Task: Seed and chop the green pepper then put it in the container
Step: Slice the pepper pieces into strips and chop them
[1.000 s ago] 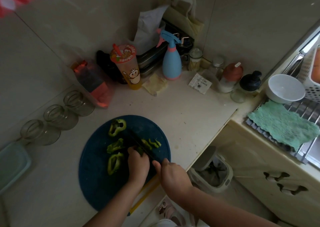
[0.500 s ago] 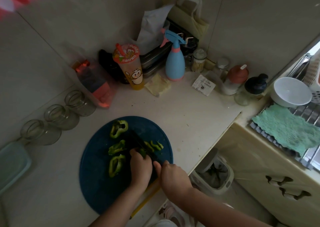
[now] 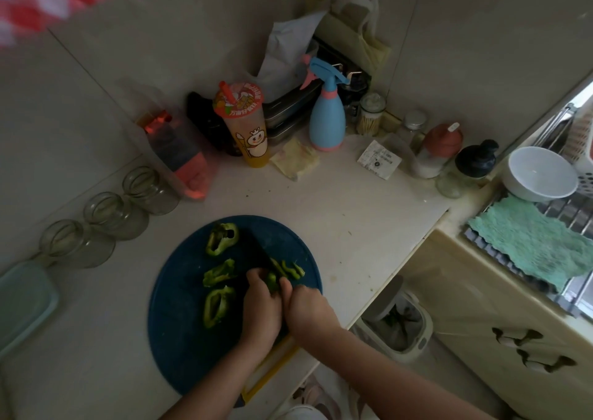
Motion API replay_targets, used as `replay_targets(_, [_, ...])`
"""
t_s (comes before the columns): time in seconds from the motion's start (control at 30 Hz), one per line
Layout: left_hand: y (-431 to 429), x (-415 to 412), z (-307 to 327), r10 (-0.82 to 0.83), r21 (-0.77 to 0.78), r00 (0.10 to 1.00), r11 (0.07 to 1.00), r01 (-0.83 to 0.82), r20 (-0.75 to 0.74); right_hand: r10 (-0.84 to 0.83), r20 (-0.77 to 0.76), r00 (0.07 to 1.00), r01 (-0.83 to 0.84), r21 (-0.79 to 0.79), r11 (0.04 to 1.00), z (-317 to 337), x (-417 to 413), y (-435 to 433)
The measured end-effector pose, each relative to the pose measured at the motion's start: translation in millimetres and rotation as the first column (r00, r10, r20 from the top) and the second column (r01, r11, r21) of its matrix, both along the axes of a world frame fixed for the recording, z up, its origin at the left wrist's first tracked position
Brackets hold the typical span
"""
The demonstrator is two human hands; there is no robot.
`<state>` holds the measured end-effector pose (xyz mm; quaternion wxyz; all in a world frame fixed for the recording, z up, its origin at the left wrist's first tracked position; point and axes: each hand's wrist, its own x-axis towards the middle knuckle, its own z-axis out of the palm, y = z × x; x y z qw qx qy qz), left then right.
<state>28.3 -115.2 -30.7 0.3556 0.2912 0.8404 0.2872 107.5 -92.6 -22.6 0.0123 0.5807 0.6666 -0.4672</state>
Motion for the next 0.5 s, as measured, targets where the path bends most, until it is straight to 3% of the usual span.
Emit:
replay_targets(0.3, [7, -12, 3, 0.129, -0.004, 0.990, 0.992, -0.129, 0.055, 0.024, -0.168, 0.985, -0.029, -0.025, 0.999, 3, 14, 15])
replay_targets(0.5, [13, -17, -1, -0.004, -0.062, 0.997, 0.998, -0.001, -0.083, -0.026, -0.180, 0.983, 0.029, 0.011, 1.000, 0, 24, 0])
